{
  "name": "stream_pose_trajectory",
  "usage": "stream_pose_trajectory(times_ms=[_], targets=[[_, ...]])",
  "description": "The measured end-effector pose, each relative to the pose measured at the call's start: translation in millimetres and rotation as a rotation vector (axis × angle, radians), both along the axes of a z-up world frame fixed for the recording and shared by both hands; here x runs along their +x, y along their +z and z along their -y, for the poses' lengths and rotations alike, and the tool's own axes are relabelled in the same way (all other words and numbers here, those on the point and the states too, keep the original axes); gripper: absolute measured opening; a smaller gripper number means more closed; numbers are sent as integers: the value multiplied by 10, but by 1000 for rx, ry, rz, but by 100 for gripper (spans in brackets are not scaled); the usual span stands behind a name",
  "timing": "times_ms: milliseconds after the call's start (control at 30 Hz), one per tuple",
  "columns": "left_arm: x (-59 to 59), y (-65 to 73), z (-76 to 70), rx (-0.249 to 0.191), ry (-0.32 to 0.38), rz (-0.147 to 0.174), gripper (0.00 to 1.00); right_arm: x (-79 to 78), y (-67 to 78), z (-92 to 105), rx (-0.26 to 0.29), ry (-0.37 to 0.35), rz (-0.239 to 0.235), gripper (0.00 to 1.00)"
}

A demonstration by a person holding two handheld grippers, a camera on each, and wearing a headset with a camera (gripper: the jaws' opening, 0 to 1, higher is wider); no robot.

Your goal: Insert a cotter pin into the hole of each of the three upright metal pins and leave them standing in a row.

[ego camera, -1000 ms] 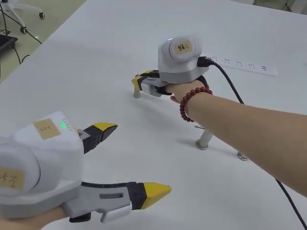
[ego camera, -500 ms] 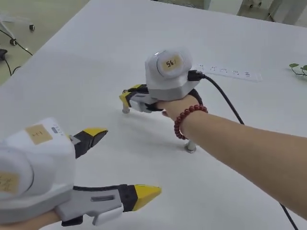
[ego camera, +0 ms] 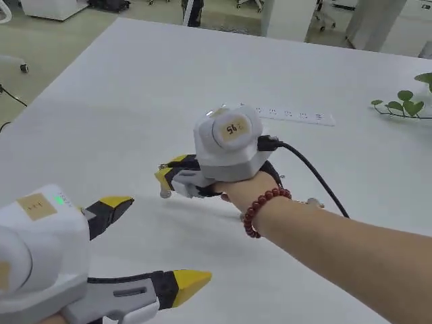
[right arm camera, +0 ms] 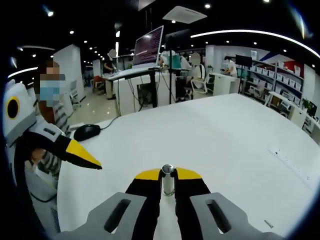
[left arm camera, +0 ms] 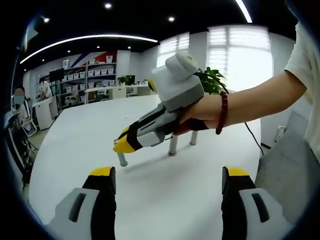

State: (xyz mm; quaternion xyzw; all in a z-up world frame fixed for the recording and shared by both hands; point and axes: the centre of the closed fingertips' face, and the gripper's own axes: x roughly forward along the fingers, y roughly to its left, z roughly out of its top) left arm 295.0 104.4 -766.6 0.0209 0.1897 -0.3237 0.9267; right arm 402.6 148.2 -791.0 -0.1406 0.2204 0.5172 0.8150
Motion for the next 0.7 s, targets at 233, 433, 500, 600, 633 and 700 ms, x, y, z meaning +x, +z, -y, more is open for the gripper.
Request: stream_pose_trajectory(times_ms=[233,433,500,600,633,700], targets=[[-31,25,6,-14,16,-6,87,-172,-22,139,-14,11,5,10],[-40,49,1,-17,24,-10,86,-291,-17,244,-20,5,12,10],[-44,61,4,-16,26,-8,86,-321,-12,287,-15,1,8,10],[-61,70,20,-12,24,-8,85,-380,-6,361,-8,-8,4,10],[-67,72,25,-11,23,-8,85,-394,-7,383,-7,-11,1,10],[-81,74,37,-9,22,-10,85,-428,-15,448,-7,-18,-2,10]])
